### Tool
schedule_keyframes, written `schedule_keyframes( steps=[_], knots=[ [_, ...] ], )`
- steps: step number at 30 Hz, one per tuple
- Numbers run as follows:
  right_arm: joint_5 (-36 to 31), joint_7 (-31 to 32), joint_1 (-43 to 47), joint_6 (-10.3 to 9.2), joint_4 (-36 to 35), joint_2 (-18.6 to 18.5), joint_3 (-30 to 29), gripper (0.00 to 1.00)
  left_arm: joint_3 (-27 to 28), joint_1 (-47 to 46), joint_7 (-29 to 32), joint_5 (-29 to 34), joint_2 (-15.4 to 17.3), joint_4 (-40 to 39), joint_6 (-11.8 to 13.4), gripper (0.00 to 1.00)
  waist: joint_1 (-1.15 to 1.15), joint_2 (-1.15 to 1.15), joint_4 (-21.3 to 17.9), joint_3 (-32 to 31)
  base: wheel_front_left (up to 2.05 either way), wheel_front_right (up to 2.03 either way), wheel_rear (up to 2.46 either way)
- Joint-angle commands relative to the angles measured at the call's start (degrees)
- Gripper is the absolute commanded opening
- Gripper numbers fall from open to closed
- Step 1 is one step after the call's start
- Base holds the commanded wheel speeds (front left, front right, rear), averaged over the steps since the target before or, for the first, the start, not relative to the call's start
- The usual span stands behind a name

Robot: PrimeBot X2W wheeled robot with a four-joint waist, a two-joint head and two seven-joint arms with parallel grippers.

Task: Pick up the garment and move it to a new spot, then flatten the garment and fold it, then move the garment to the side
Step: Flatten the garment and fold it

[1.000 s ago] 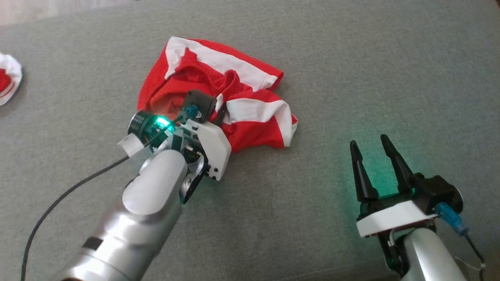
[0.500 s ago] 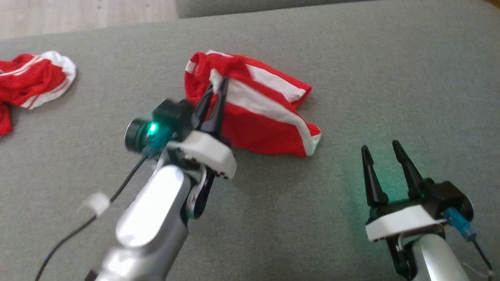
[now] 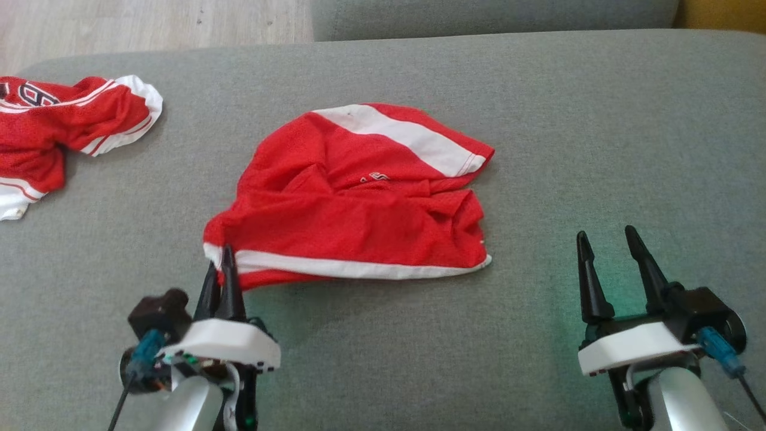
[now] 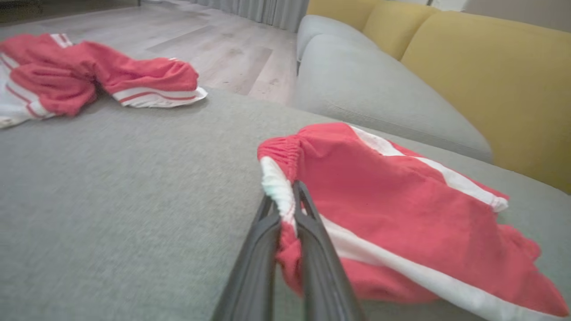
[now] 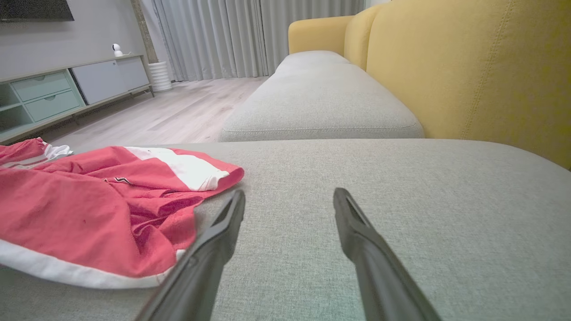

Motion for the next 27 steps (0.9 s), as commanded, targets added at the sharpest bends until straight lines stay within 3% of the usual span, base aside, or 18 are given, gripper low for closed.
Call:
schedule_keyframes(
  steps=[1, 4, 5, 6, 7, 8, 19, 27],
  knots=[
    [-0.5, -0.6, -0.3, -0.04, -1.5, -0.3, 1.0, 1.0, 2.7, -1.5, -1.1, -0.3, 0.6, -1.2, -0.2, 0.0, 0.01, 0.0, 0.1, 0.1, 0.0, 0.0, 0.0],
    [-0.7, -0.6, -0.4, -0.04, -1.3, -0.3, 0.9, 1.0, 3.2, -1.3, -3.0, -1.3, 0.2, 1.3, -1.5, 0.0, 0.01, 0.0, 0.2, 0.1, 0.0, 0.0, 0.0],
    [-0.7, -0.6, -0.5, -0.04, -1.3, -0.3, 1.0, 1.0, 3.3, -1.4, -3.6, -1.5, 0.1, 2.1, -2.0, 0.15, 0.01, 0.0, 0.2, 0.1, 0.0, 0.0, 0.0],
    [-0.6, -0.6, -0.5, -0.04, -1.2, -0.3, 1.1, 1.0, 3.6, -1.5, -4.1, -1.9, -0.2, 2.9, -2.5, 0.35, 0.01, 0.0, 0.2, 0.1, 0.0, 0.0, 0.0],
    [-0.6, -0.6, -0.6, -0.04, -1.2, -0.3, 1.3, 1.0, 3.8, -1.7, -4.6, -2.1, -0.3, 3.7, -2.9, 0.81, 0.01, 0.0, 0.2, 0.1, 0.0, 0.0, 0.0],
    [-0.5, -0.6, -0.7, -0.04, -1.1, -0.3, 1.5, 1.0, 3.9, -1.8, -5.0, -2.2, -0.3, 4.5, -3.4, 1.0, 0.01, 0.0, 0.1, 0.1, 0.0, 0.0, 0.0],
    [-0.6, -0.6, -0.3, -0.04, -0.6, -0.3, 1.8, 1.0, 5.3, -1.0, -7.6, -0.1, 0.2, 6.6, -7.2, 1.0, 0.01, 0.0, 0.5, -2.3, 0.0, 0.0, 0.0],
    [-1.1, -0.6, 1.9, -0.04, -0.2, -0.3, 2.4, 1.0, 6.0, 4.8, -7.8, 3.1, -0.8, 2.5, -7.4, 1.0, 0.01, 0.0, 1.8, -6.8, 0.0, 0.0, 0.0]
  ],
)
